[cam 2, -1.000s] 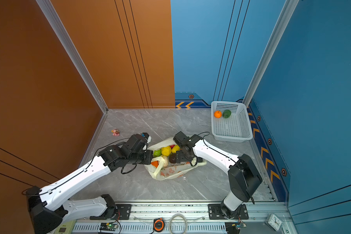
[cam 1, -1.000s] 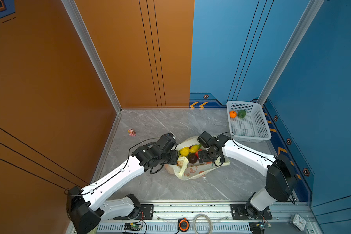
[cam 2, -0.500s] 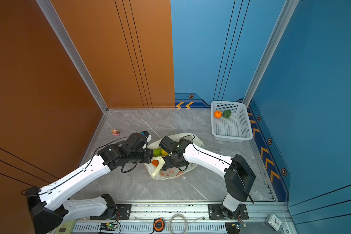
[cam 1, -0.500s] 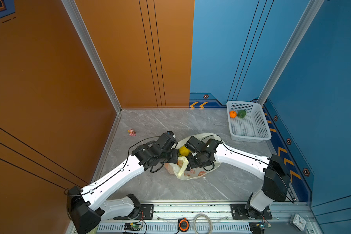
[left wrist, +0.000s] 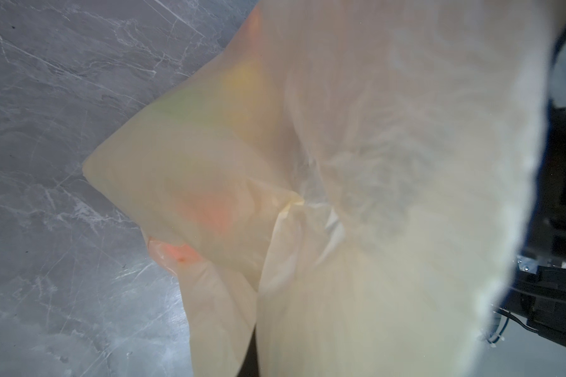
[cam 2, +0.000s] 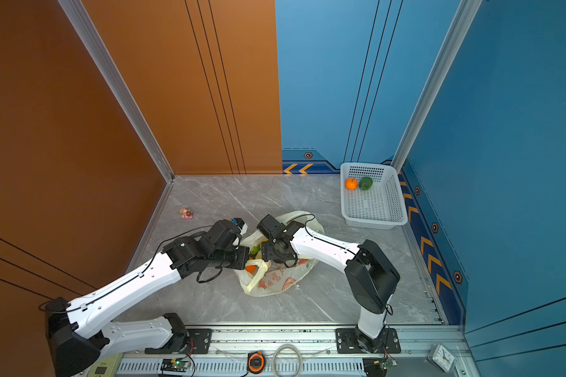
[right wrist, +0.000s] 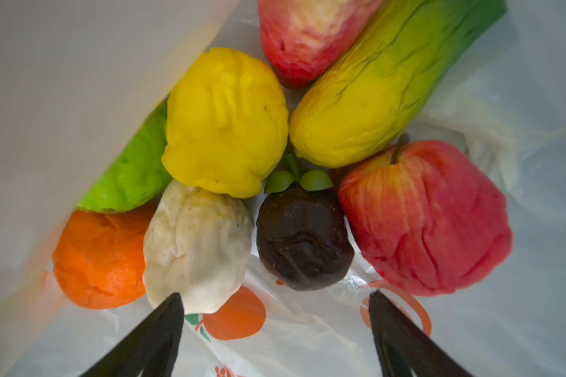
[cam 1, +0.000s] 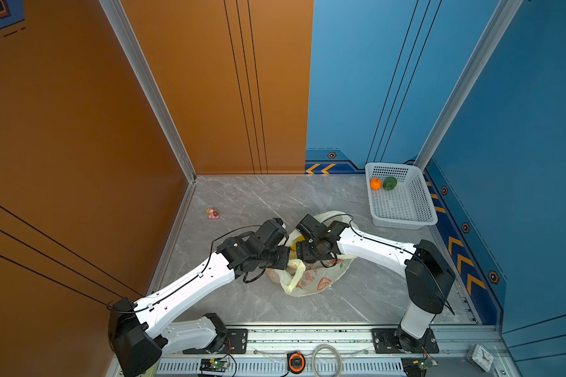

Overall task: Untie the knot of the plastic bag and take out the fruit
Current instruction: 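Grasp the dark purple mangosteen inside the bag with the right gripper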

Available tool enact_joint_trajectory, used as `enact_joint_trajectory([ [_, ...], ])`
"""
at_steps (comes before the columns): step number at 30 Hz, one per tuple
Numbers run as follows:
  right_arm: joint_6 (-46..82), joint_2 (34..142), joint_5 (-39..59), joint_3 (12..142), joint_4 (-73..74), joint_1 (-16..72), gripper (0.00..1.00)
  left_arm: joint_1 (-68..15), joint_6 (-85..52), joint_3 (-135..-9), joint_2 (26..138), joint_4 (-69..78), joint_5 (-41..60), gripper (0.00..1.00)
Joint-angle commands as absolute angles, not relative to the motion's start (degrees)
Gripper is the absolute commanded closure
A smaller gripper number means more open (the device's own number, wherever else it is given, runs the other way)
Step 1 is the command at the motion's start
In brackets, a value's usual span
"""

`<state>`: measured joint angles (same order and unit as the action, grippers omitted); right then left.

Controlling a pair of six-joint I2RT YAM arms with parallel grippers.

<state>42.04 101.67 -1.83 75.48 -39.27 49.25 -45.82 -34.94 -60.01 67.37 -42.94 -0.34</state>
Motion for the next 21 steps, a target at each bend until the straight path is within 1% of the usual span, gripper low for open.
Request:
enact_joint_trajectory([
  [1, 44.1, 103.5, -4.5, 75.2, -36.0, 48.9, 0.14, -46.2, -34.5, -59.4, 66.2, -41.6, 0.1, 1.0],
  [5, 46.0, 104.5, -8.4, 74.6, -35.9, 49.1, 0.2, -46.2, -33.9, -59.4, 66.4, -41.1, 0.1, 1.0],
  [10, 48.4, 105.6, -9.6, 73.5, -34.5, 48.1, 0.25, -46.2, -33.5, -59.4, 66.0, -40.1, 0.0, 1.0],
  [16, 49.1, 105.4, -10.0, 72.5, -34.7, 47.9, 0.29, -46.2, -32.5, -59.4, 65.9, -40.0, 0.1, 1.0],
  [21, 48.8, 104.2, -10.3, 71.9, -35.2, 47.3, 0.3, -46.2, -32.5, -57.6, 64.9, -40.0, 0.0, 1.0],
])
